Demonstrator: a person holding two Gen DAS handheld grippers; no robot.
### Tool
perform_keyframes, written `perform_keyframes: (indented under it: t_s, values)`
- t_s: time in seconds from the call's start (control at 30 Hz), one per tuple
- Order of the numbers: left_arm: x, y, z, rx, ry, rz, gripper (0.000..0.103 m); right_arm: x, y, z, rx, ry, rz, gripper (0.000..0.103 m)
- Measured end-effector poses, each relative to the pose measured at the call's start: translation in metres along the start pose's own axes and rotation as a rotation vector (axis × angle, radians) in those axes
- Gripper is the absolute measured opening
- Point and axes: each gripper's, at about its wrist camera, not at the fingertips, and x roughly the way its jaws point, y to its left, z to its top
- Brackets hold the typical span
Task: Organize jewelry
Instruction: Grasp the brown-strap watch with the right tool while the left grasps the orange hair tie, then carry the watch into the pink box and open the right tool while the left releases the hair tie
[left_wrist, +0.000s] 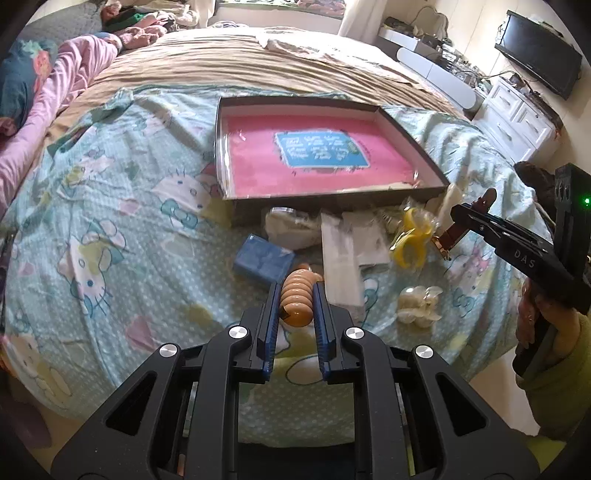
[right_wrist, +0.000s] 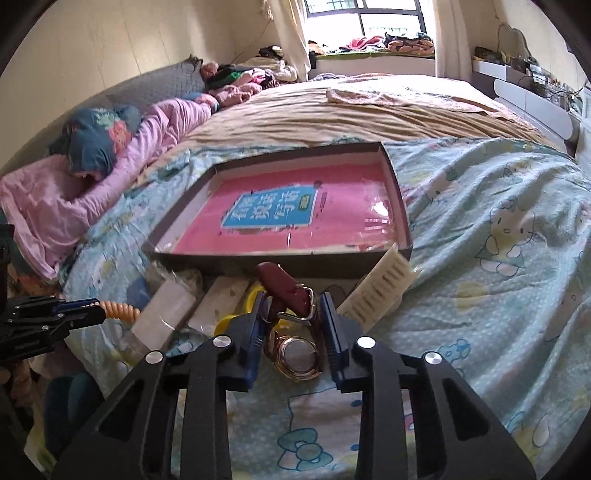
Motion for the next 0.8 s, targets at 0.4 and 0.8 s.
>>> perform_keyframes:
  t_s: [0.4, 0.8]
  values:
    - [-0.015, -0.016, 0.048, 0.062, -0.062, 0.001, 0.011, -0.019, -0.007, 0.035, 0.011, -0.091, 0.029, 0.025]
    - [0.020, -0.017, 0.095, 0.055, -0.046, 0.016, 0.011, -0.005, -0.017, 0.070, -0.001, -0.134, 0.009, 0.025]
